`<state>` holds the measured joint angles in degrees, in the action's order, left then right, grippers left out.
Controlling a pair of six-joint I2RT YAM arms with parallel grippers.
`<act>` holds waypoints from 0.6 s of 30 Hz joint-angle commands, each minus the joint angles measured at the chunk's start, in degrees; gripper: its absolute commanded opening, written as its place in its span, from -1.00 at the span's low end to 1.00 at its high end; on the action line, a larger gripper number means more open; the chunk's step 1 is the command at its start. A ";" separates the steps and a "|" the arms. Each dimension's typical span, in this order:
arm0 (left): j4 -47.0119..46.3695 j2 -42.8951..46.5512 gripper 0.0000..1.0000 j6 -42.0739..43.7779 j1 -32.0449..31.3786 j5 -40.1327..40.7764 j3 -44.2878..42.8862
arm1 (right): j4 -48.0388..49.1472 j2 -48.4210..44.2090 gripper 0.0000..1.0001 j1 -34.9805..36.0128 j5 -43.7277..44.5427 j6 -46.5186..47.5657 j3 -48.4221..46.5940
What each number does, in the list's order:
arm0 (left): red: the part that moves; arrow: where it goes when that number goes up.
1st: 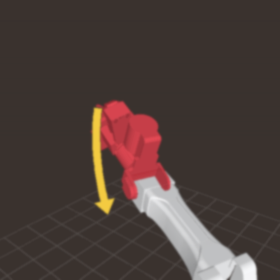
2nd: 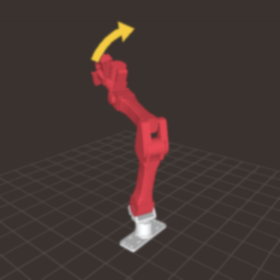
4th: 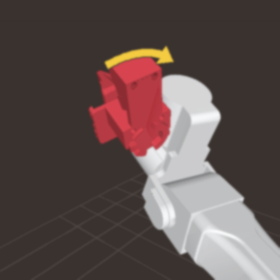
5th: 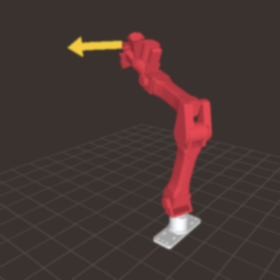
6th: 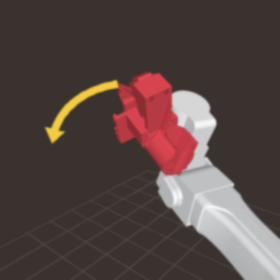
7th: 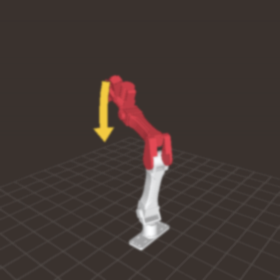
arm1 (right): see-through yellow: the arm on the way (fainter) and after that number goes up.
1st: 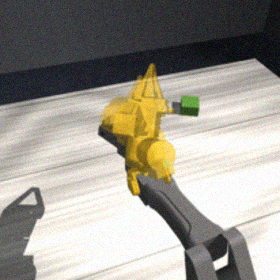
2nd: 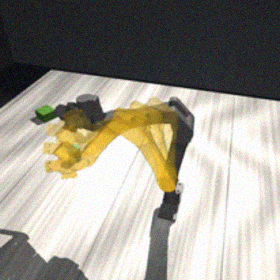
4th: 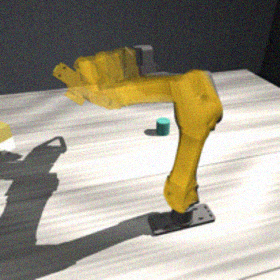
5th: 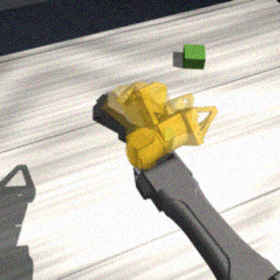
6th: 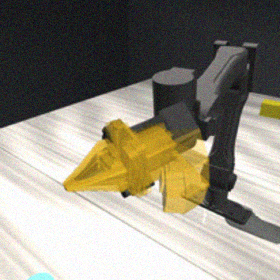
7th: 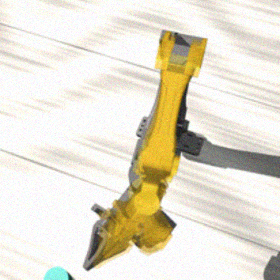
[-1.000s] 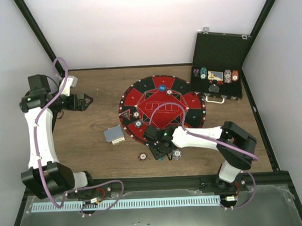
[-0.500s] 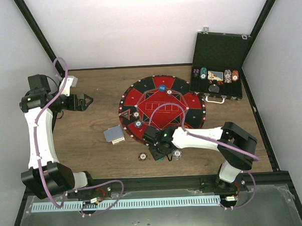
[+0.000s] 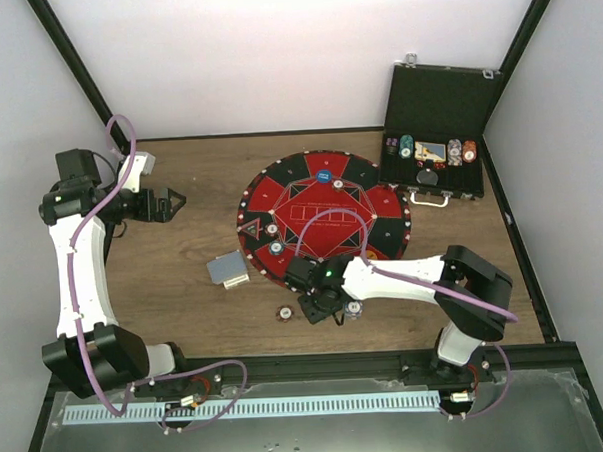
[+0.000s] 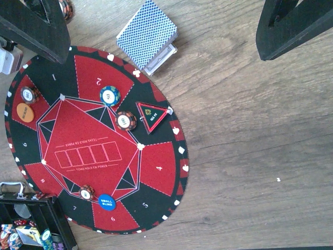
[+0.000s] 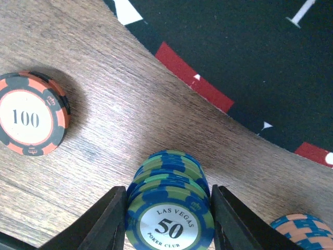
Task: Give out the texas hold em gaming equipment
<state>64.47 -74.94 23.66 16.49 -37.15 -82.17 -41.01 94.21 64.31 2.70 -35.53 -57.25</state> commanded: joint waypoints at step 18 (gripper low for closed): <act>0.31 -0.02 1.00 0.65 0.26 -0.47 0.21 | -10.57 -1.86 -0.37 -0.03 6.74 2.35 -11.98</act>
<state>64.47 -74.94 24.05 16.49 -37.12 -82.17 -47.16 94.19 64.49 5.72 -34.74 -64.18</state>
